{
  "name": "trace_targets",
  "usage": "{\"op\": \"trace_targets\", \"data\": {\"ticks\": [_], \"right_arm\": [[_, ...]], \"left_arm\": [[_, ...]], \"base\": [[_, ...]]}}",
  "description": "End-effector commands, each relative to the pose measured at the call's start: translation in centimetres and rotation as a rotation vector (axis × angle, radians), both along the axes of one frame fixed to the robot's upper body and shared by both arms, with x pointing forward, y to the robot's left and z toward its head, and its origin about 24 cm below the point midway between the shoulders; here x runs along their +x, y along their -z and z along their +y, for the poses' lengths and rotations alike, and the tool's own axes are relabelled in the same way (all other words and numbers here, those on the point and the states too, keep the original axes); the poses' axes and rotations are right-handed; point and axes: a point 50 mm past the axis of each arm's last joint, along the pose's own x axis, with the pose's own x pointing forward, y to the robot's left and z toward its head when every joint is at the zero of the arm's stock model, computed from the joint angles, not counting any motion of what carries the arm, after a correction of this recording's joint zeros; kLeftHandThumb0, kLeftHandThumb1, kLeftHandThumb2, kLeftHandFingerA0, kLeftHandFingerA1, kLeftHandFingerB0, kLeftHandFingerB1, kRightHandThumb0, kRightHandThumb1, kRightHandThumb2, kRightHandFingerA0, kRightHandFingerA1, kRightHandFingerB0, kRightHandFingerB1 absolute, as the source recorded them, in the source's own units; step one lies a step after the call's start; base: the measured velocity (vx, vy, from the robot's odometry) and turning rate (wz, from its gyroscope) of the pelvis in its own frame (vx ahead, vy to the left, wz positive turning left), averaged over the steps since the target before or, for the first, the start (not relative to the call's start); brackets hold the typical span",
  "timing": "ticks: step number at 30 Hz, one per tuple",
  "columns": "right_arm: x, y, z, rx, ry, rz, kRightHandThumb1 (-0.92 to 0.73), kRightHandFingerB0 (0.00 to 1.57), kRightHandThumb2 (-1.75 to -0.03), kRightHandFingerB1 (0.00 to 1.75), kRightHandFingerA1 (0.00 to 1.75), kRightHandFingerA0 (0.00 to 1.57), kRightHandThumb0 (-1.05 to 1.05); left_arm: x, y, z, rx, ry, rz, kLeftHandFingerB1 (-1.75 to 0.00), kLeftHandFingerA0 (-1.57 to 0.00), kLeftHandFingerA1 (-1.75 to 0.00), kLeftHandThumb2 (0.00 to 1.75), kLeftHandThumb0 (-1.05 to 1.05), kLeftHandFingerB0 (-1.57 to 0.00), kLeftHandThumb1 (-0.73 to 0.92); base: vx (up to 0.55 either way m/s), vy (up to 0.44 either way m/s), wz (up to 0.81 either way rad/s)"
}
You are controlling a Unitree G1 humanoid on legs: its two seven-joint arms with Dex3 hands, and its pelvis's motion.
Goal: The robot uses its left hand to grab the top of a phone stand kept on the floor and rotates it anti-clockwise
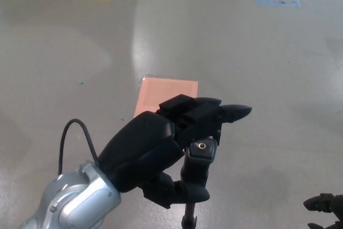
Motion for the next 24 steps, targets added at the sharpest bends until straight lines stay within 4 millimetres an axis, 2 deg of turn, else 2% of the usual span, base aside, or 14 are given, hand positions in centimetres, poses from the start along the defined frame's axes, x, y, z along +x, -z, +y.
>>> {"op": "trace_targets", "data": {"ticks": [1, 2, 3, 12, 15, 16, 19, 20, 21, 22, 24], "right_arm": [[0.3, -0.5, -0.7, -0.021, 0.011, -0.007, -0.61, 0.05, -1.0, 0.44, 0.58, 0.36, -0.3], [0.3, -0.5, -0.7, -0.024, 0.009, -0.007, -0.61, 0.05, -1.0, 0.44, 0.58, 0.36, -0.3], [0.4, -0.6, -0.6, -0.025, 0.007, -0.008, -0.61, 0.05, -1.01, 0.44, 0.59, 0.37, -0.29], [0.4, -0.6, -0.6, -0.023, 0.01, -0.008, -0.61, 0.05, -1.01, 0.44, 0.59, 0.37, -0.3], [0.4, -0.6, -0.6, -0.02, 0.009, -0.009, -0.61, 0.06, -1.01, 0.44, 0.59, 0.38, -0.3], [0.4, -0.6, -0.6, -0.021, 0.005, -0.01, -0.61, 0.06, -1.01, 0.44, 0.59, 0.38, -0.3], [0.5, -0.7, -0.6, -0.022, 0.003, -0.011, -0.61, 0.06, -1.01, 0.44, 0.59, 0.37, -0.3], [0.5, -0.7, -0.6, -0.018, 0.007, -0.012, -0.71, 0.15, -0.79, 0.37, 0.49, 0.39, -0.44], [0.5, -0.7, -0.6, -0.016, 0.009, -0.012, -0.71, 0.15, -0.79, 0.37, 0.49, 0.39, -0.44], [0.5, -0.7, -0.6, -0.017, 0.006, -0.015, -0.61, 0.06, -1.01, 0.44, 0.59, 0.37, -0.3], [0.5, -0.7, -0.6, -0.022, 0.0, -0.018, -0.61, 0.06, -1.01, 0.44, 0.59, 0.37, -0.3]], "left_arm": [[1.0, 0.0, 0.3, 0.049, -0.046, -0.018, -0.32, -0.13, -0.34, 0.58, -0.35, -0.12, 0.45], [1.1, 0.0, 0.3, 0.051, -0.049, -0.017, -0.32, -0.13, -0.34, 0.58, -0.35, -0.12, 0.45], [1.3, 0.0, 0.3, 0.052, -0.053, -0.014, -0.48, -0.01, -0.49, 0.89, -0.22, -0.01, 0.41], [2.4, 0.3, 0.5, 0.066, -0.075, 0.0, -0.48, 0.0, -0.48, 0.91, -0.24, 0.0, 0.43], [2.6, 0.4, 0.6, 0.068, -0.084, 0.006, -0.48, -0.01, -0.49, 0.9, -0.23, -0.01, 0.42], [2.7, 0.5, 0.6, 0.068, -0.087, 0.003, -0.34, -0.13, -0.35, 0.6, -0.39, -0.11, 0.46], [2.9, 0.6, 0.6, 0.068, -0.093, -0.001, -0.34, -0.13, -0.36, 0.6, -0.39, -0.12, 0.46], [3.0, 0.7, 0.6, 0.067, -0.094, 0.001, -0.33, -0.13, -0.36, 0.61, -0.4, -0.12, 0.46], [3.1, 0.7, 0.6, 0.066, -0.094, 0.001, -0.33, -0.13, -0.36, 0.61, -0.4, -0.12, 0.46], [3.1, 0.8, 0.6, 0.064, -0.095, 0.001, -0.34, -0.14, -0.36, 0.61, -0.4, -0.12, 0.46], [3.2, 0.8, 0.7, 0.064, -0.095, -0.001, -0.34, -0.14, -0.36, 0.61, -0.4, -0.12, 0.46]], "base": [[0.0, 0.0, 0.0], [0.0, 0.0, 0.0], [0.0, 0.0, 0.0], [0.0, 0.0, 0.0], [0.0, 0.0, 0.0], [0.0, 0.0, 0.0], [0.0, 0.0, 0.0], [0.0, 0.0, 0.0], [0.0, 0.0, 0.0], [0.0, 0.0, 0.0], [0.0, 0.0, 0.0]]}}
